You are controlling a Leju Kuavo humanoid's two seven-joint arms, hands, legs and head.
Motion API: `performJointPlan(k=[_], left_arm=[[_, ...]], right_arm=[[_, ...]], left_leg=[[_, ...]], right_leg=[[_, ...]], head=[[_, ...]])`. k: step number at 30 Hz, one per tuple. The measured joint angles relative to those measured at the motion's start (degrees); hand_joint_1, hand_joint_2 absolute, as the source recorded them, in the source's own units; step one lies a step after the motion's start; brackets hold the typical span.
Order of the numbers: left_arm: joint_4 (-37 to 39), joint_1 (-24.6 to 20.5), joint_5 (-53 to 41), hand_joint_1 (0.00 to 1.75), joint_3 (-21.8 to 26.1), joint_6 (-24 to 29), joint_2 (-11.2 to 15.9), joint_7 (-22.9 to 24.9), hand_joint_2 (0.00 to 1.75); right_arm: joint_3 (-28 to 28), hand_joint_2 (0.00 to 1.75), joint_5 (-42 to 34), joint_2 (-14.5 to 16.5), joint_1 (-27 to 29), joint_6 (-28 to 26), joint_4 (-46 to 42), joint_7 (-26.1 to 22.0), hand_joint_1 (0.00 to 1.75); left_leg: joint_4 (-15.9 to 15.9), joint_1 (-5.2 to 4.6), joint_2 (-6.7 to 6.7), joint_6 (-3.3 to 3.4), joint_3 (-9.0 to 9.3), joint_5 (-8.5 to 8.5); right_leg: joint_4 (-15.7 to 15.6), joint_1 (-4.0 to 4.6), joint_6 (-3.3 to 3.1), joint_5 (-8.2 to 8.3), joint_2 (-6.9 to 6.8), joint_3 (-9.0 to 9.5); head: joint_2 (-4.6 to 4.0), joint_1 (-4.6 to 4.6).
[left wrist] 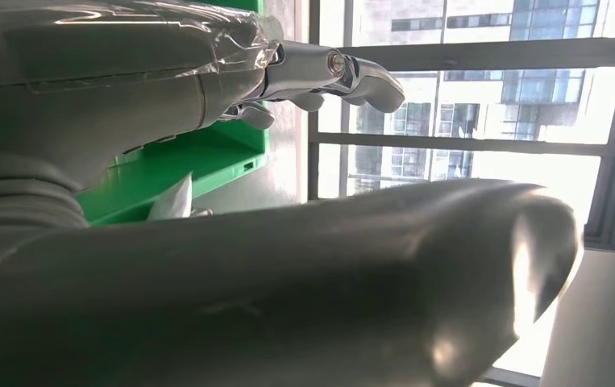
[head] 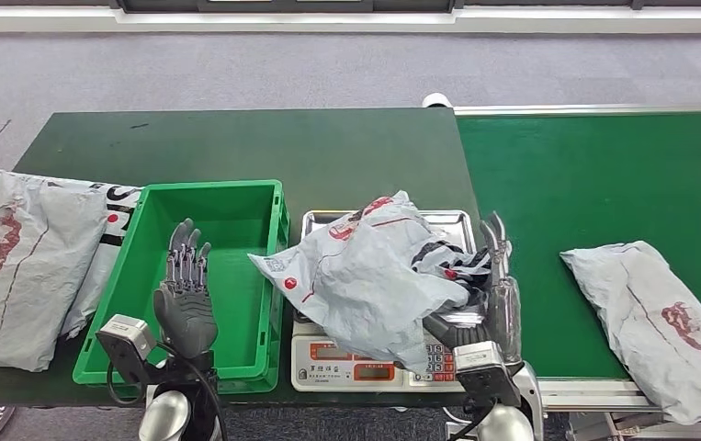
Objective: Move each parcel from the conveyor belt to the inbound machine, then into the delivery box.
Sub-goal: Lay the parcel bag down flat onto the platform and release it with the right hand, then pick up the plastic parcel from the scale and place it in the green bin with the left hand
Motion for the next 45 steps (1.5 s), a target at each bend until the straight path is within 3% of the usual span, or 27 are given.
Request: performJointPlan(k=[3, 6, 12, 22, 25, 29, 38, 45], left_arm=[[0.00, 0.00, -1.70, 0.00, 0.00, 2.62, 0.03, 0.09, 0.00], [0.02, 0.00, -4.73, 0.00, 0.00, 8.81, 0.03, 0.42, 0.00], [1.04, -1.10, -9.44, 0.00, -0.78, 18.70, -0.01, 4.45, 0.00], [4.23, -2.36, -9.78, 0.00, -4.13, 19.27, 0.23, 5.86, 0.00], [4.60, -2.37, -10.14, 0.00, -4.49, 18.53, 0.27, 6.91, 0.00], [4.21, -1.55, -11.35, 0.00, -4.52, 18.02, 0.31, 8.80, 0.00], [1.42, 0.75, -12.27, 0.00, -4.52, 18.02, 0.52, 9.97, 0.00], [1.58, 0.67, -12.89, 0.00, -5.00, 17.26, 0.49, 10.37, 0.00]], right_arm=[[-0.54, 1.75, -3.40, -0.05, 1.19, 1.49, -1.37, -1.08, 0.00], [-1.43, 1.75, -7.25, -0.17, 4.30, 3.18, -4.26, -2.55, 0.00], [-2.16, 1.75, -6.31, -0.24, 9.70, 5.30, -9.28, -1.13, 0.00], [-2.24, 1.75, -2.80, -0.39, 12.92, 4.51, -9.91, 1.19, 0.00], [-2.96, 1.75, 1.44, -0.45, 13.04, 4.79, -9.56, 5.90, 0.00], [-6.10, 1.75, 7.41, -0.47, 11.01, 7.72, -4.28, 13.87, 0.00], [-9.10, 1.75, 8.98, -0.39, 6.03, 8.76, 4.79, 13.85, 0.00], [-11.08, 1.75, 10.58, 0.05, -4.90, 7.95, 15.33, 15.18, 0.00]], left_leg=[[0.00, 0.00, -0.01, 0.00, 0.04, 0.01], [0.00, 0.00, -0.04, -0.01, 0.03, 0.00], [0.00, 0.00, 0.01, 0.01, 0.00, -0.07], [0.00, 0.00, 0.05, 0.01, 0.03, -0.07], [0.00, 0.00, 0.05, 0.01, 0.03, -0.07], [0.00, 0.00, 0.08, 0.01, 0.01, -0.07], [0.00, 0.00, 0.08, 0.02, 0.00, -0.06], [0.00, 0.00, 0.23, 0.03, 0.06, 0.04]], right_leg=[[0.00, 0.00, 0.00, 0.00, -0.02, 0.02], [0.00, 0.00, -0.01, -0.01, -0.04, 0.03], [0.00, 0.00, -0.01, -0.05, 0.01, -0.02], [-0.01, 0.00, -0.01, -0.04, 0.04, 0.01], [0.00, 0.00, -0.01, -0.04, 0.05, 0.01], [0.00, 0.00, -0.02, -0.04, 0.07, 0.02], [0.01, 0.01, -0.02, -0.03, 0.05, 0.04], [0.00, 0.00, -0.01, 0.09, 0.18, 0.02]], head=[[0.00, -0.01], [0.00, 0.00], [0.00, 0.00], [0.00, 0.00], [0.00, 0.00], [0.00, 0.00], [0.00, 0.00], [0.00, 0.00]])
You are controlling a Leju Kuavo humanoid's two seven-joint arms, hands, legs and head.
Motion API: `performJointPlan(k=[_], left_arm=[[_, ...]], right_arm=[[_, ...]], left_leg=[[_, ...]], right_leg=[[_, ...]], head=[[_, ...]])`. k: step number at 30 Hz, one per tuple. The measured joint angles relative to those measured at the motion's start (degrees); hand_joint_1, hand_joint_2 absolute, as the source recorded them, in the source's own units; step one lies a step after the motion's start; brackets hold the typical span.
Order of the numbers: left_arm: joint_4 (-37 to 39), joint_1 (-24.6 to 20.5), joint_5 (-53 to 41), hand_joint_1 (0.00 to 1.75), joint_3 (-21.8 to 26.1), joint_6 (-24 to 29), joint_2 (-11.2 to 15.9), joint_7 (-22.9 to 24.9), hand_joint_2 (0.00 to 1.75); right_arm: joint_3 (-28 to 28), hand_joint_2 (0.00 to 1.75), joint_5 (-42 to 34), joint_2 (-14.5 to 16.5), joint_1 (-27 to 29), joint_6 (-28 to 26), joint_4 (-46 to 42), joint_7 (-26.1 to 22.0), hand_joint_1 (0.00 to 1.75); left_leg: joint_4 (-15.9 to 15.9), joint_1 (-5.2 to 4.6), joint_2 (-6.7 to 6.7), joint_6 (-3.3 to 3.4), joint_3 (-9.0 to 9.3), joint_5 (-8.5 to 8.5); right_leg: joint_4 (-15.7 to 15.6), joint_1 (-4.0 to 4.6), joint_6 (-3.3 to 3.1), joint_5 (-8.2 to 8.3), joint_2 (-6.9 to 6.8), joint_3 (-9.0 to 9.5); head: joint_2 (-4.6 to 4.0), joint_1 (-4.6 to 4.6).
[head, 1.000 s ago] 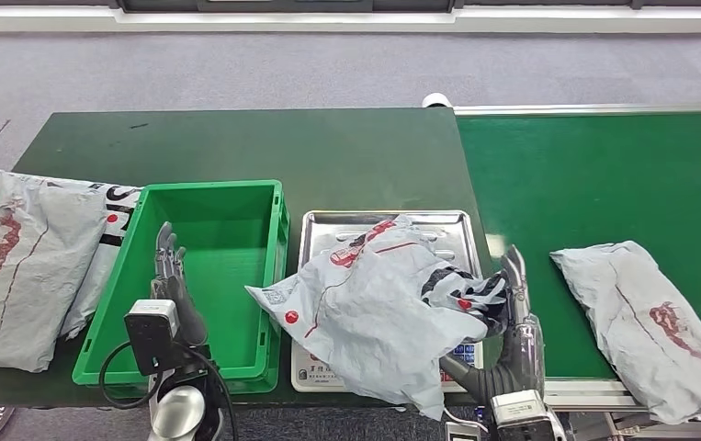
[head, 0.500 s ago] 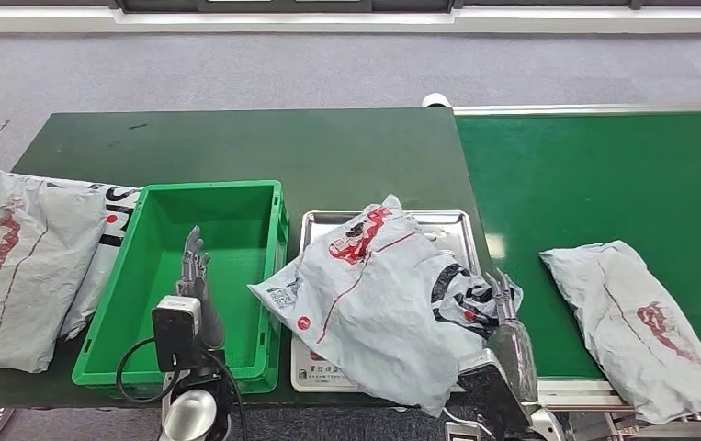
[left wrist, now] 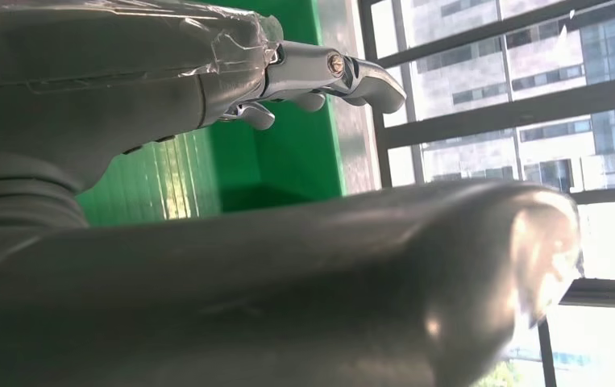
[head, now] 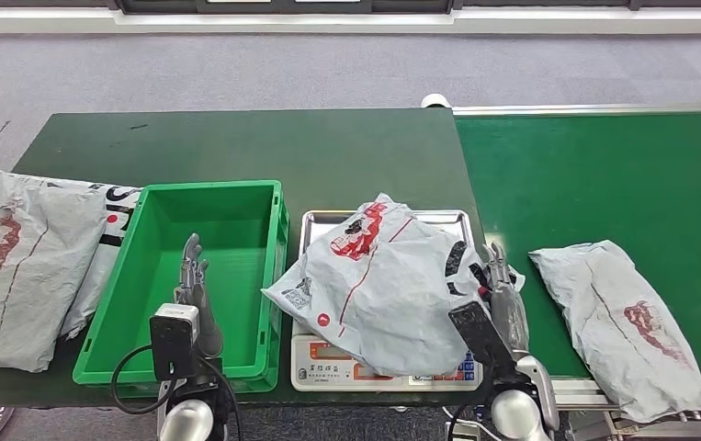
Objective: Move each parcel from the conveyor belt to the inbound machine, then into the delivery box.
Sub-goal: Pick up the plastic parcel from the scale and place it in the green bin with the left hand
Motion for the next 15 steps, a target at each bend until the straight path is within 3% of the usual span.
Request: performJointPlan(k=[9, 15], left_arm=[[1.57, -1.23, 0.34, 0.00, -0.86, -1.01, -0.01, 0.05, 0.00], [3.66, -2.93, 1.54, 0.00, -1.56, -1.60, -0.01, -0.76, 0.00]], right_arm=[[-0.01, 1.75, 0.14, 0.04, -4.64, -1.41, 5.32, -0.29, 0.00], [0.83, 1.75, 0.60, 0.31, -4.81, -3.20, 1.77, -0.10, 0.00]], left_leg=[[0.00, 0.00, -0.04, 0.00, -0.04, 0.03], [0.00, 0.00, -0.06, 0.00, -0.06, 0.03]], right_leg=[[0.00, 0.01, 0.00, 0.04, -0.04, -0.02], [0.00, 0.00, 0.00, 0.04, -0.05, -0.03]], head=[[0.00, 0.00], [0.00, -0.01]])
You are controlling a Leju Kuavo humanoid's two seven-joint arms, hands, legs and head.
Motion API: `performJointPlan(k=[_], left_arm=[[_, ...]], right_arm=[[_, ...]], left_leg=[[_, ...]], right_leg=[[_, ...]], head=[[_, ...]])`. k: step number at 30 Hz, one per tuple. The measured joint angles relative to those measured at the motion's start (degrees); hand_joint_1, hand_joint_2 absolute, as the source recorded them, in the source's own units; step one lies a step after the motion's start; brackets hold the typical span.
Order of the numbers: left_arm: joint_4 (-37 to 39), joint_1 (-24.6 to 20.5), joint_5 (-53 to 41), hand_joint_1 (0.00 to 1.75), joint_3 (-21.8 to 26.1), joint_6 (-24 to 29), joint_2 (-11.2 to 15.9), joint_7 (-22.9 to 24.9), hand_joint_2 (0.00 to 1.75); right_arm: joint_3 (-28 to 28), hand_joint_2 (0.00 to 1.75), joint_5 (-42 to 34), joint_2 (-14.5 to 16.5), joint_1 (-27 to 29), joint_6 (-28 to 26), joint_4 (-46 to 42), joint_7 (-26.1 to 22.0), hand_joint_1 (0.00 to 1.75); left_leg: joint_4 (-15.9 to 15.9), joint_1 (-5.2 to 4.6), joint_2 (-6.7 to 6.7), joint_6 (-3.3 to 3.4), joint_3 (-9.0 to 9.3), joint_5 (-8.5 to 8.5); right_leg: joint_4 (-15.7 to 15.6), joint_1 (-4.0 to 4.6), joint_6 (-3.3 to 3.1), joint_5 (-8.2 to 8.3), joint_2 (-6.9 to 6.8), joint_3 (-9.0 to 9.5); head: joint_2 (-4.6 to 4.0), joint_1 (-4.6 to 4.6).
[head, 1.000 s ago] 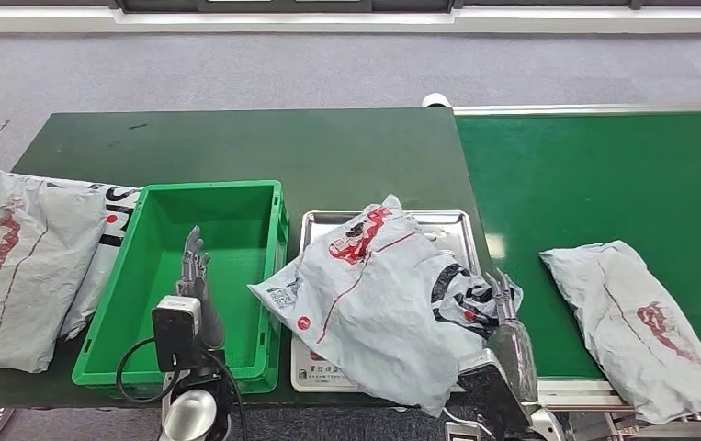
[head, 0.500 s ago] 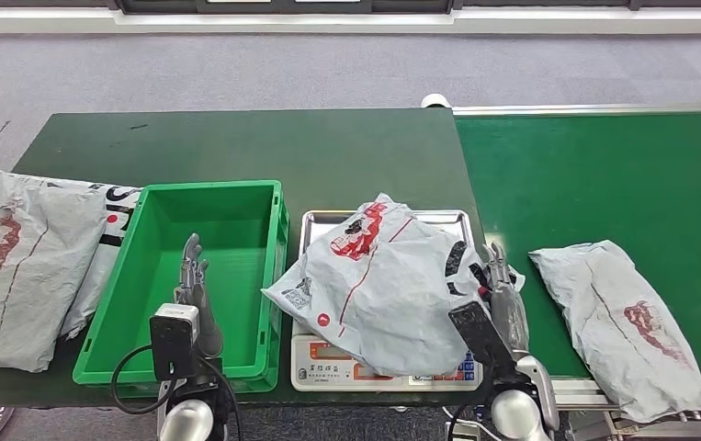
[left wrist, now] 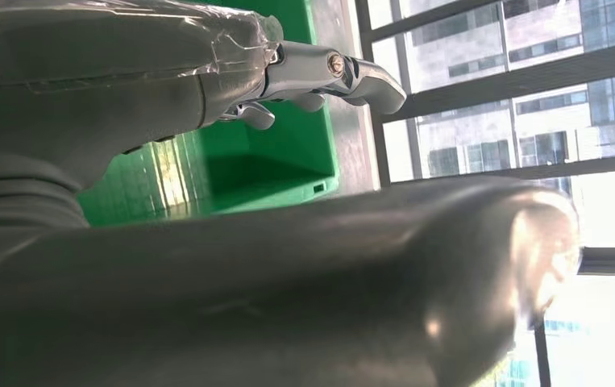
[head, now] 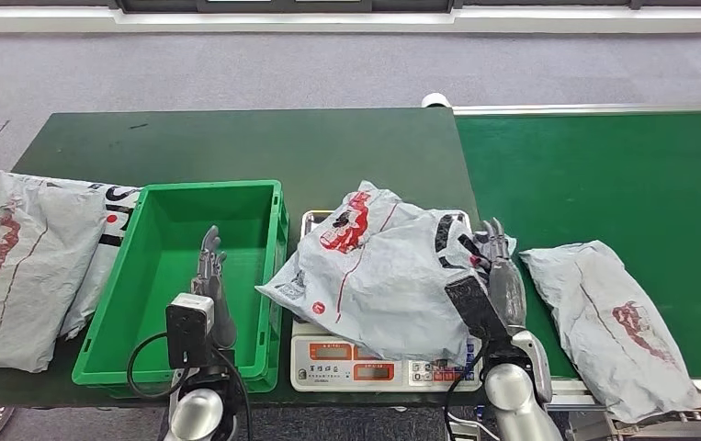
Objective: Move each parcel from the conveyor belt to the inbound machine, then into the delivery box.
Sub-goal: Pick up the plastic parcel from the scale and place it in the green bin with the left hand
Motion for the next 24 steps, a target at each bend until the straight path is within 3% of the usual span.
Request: performJointPlan(k=[15, 24], left_arm=[[0.33, 0.91, 1.58, 0.00, -0.22, 0.02, 0.02, -1.40, 0.00], [-0.60, 1.82, 1.82, 0.00, -0.22, -0.60, 0.32, -1.75, 0.00]], right_arm=[[4.89, 1.75, 3.38, -0.01, 8.25, -5.25, -20.47, -1.59, 0.00], [5.95, 1.75, 4.17, -2.10, 15.45, -0.03, -28.57, 2.88, 0.00]], left_leg=[[0.00, 0.00, -0.05, 0.01, -0.04, -0.02], [0.00, 0.00, -0.10, -0.01, -0.08, -0.05]], right_leg=[[0.00, 0.00, 0.00, -0.04, -0.04, -0.02], [-0.01, 0.00, 0.00, -0.06, -0.08, -0.02]], head=[[0.00, 0.01], [0.00, 0.01]])
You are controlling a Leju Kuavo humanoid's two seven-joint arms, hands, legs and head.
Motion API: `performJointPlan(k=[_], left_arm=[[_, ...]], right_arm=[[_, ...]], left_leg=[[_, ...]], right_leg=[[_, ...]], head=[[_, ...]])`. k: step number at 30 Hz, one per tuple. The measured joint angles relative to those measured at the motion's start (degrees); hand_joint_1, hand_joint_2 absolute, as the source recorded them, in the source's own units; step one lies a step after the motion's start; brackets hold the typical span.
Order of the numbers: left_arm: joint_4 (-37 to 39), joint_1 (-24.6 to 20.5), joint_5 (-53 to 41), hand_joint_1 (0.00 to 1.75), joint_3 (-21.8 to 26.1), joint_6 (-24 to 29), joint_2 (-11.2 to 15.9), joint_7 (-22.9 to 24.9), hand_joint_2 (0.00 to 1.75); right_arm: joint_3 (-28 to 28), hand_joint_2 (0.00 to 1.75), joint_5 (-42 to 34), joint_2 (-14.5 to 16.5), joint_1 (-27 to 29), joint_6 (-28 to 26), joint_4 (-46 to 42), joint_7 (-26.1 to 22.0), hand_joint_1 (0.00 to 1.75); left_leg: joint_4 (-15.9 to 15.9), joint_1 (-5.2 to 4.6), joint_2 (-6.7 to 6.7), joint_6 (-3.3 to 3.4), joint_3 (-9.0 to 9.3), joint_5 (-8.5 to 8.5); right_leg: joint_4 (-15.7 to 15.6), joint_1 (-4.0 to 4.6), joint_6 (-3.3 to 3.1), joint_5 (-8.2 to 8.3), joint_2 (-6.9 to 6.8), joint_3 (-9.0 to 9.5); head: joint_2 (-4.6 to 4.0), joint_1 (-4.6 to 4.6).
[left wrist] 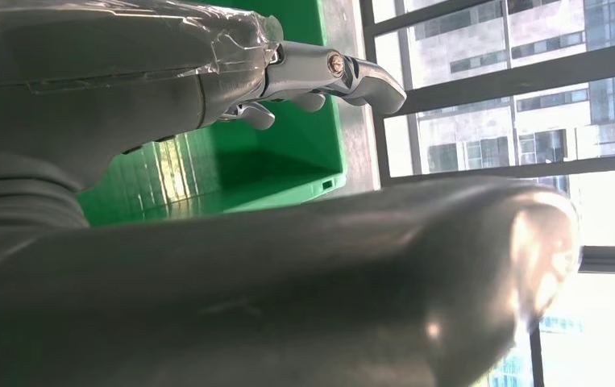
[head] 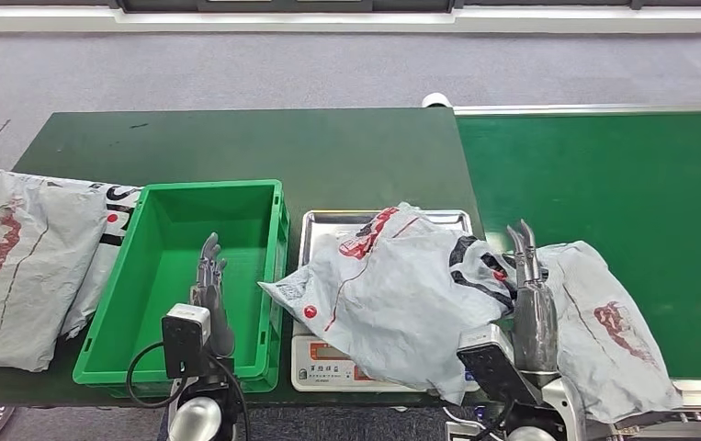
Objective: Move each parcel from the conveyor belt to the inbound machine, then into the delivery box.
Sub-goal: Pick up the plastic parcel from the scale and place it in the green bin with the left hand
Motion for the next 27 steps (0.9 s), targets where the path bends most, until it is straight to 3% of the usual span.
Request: performJointPlan(k=[11, 15, 20, 23, 27], left_arm=[[-1.68, 1.04, 0.16, 0.00, 0.03, -1.52, 0.56, 0.02, 0.00], [-2.65, 1.51, -0.02, 0.00, 0.09, -1.75, 0.73, 0.51, 0.00], [-3.69, 1.75, -0.77, 0.00, 0.15, -2.56, 0.77, 1.66, 0.00], [-3.62, 1.51, -0.98, 0.00, 0.15, -3.07, 0.77, 1.87, 0.00], [-2.39, 0.01, -0.85, 0.00, 0.15, -3.82, 0.72, 1.91, 0.00]], right_arm=[[0.00, 1.75, 1.28, -3.03, 7.22, 3.46, -4.15, 4.70, 0.00], [-0.39, 1.75, 5.28, -3.53, 7.90, 6.87, -3.72, 9.04, 0.00], [-2.74, 1.75, 10.04, -3.57, 6.08, 9.44, 1.59, 13.52, 0.00], [-3.73, 1.75, 8.72, -3.46, 3.39, 10.69, 6.91, 12.35, 0.00], [-5.08, 1.75, 4.02, -2.22, -3.74, 8.43, 17.77, 7.87, 0.00]], left_leg=[[0.00, 0.00, -0.05, 0.01, 0.01, -0.05], [0.00, 0.00, -0.05, 0.02, 0.00, -0.06], [0.00, 0.00, -0.04, 0.03, 0.01, -0.05], [0.00, 0.00, -0.01, 0.03, 0.03, -0.04], [0.00, 0.00, 0.05, 0.01, 0.08, 0.05]], right_leg=[[-0.01, 0.00, 0.04, -0.06, -0.05, 0.00], [-0.01, 0.01, 0.02, -0.07, -0.04, 0.01], [-0.01, 0.00, 0.03, -0.05, -0.05, 0.04], [-0.01, 0.00, 0.01, -0.02, -0.01, 0.05], [0.00, 0.00, 0.01, 0.05, 0.06, 0.05]], head=[[0.00, 0.00], [0.00, 0.00], [0.00, 0.00], [0.00, 0.00], [0.00, 0.00]])
